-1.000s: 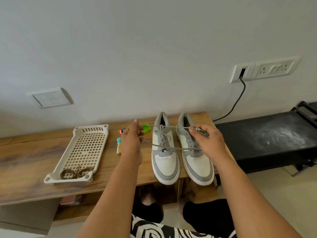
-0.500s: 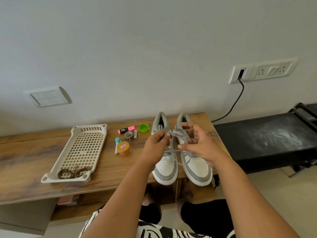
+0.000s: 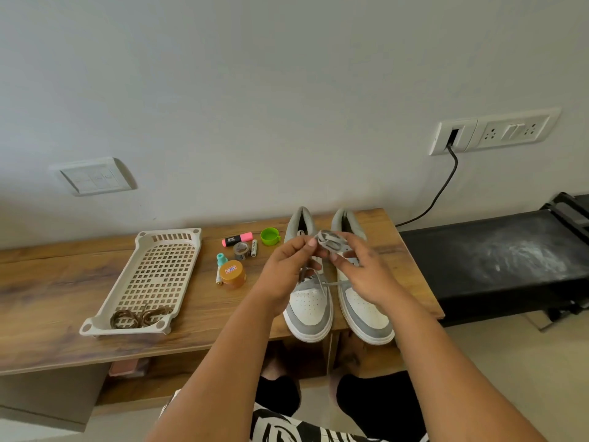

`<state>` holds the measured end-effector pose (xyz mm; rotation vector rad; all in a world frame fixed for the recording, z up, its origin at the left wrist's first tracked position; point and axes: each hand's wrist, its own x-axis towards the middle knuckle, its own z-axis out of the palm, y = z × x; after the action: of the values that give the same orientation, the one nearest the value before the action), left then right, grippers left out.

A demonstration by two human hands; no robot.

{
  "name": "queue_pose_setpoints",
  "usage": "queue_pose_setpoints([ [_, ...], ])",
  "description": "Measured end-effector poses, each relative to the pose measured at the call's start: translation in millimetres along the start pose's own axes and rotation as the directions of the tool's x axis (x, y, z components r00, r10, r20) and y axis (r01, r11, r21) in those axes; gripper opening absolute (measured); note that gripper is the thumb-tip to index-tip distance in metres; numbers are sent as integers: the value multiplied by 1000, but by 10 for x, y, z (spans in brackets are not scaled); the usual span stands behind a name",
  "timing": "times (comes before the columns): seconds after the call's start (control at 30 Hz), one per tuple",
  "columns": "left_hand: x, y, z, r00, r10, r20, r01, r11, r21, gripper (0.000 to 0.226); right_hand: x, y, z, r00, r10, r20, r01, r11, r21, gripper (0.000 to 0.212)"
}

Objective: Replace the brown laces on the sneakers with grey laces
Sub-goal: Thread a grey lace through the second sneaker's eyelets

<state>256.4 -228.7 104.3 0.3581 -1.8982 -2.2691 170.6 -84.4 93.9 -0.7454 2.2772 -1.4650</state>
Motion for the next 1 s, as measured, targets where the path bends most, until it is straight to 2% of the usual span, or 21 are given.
queue_pose_setpoints([
  [0.1, -3, -1, 16, 1000, -8, 4, 8, 1000, 15, 20, 12, -1, -1, 1000, 20, 14, -21, 999, 29, 14],
  [0.2, 7, 11, -56, 997, -4, -71, 5, 1000, 11, 20, 26, 78, -116, 998, 56, -19, -58, 996, -69, 19],
  [0.3, -4, 7, -82, 998, -4, -57, 7, 998, 59, 20, 41, 138, -184, 997, 76, -23, -75, 996, 44, 10],
  [0.4, -30, 3, -3, 999, -26, 20, 26, 1000, 10, 20, 23, 89, -113, 992, 36, 119, -52, 989, 140, 35],
  [0.47, -29, 0, 37, 999, -24, 33, 24, 1000, 16, 20, 13, 51, -35, 991, 31, 134, -50, 989, 140, 28],
  [0.53, -20, 0, 32, 1000, -20, -11, 21, 999, 30, 20, 13, 41, -20, 996, 43, 77, -52, 991, 121, 15],
  [0.67, 18, -4, -82, 985, 0, -173, 7, 999, 38, 22, 12, 161, -258, 987, 101, -124, -127, 965, -228, 10],
  [0.77, 21, -1, -130, 982, 8, -187, -3, 1000, 31, 22, 6, 281, -368, 923, 124, -365, -271, 883, -383, 14],
  [0.83, 27, 0, -130, 984, 12, -178, -12, 1000, 4, 22, 16, 310, -346, 881, 140, -452, -354, 828, -435, 16],
  [0.93, 34, 37, -115, 972, 49, -231, -80, 988, -129, 23, 21, 306, -357, 824, 195, -533, -484, 732, -480, 14],
  [1.0, 27, 93, -132, 952, 69, -297, -167, 934, -317, 23, 40, 330, -412, 799, 268, -538, -529, 738, -419, 11],
])
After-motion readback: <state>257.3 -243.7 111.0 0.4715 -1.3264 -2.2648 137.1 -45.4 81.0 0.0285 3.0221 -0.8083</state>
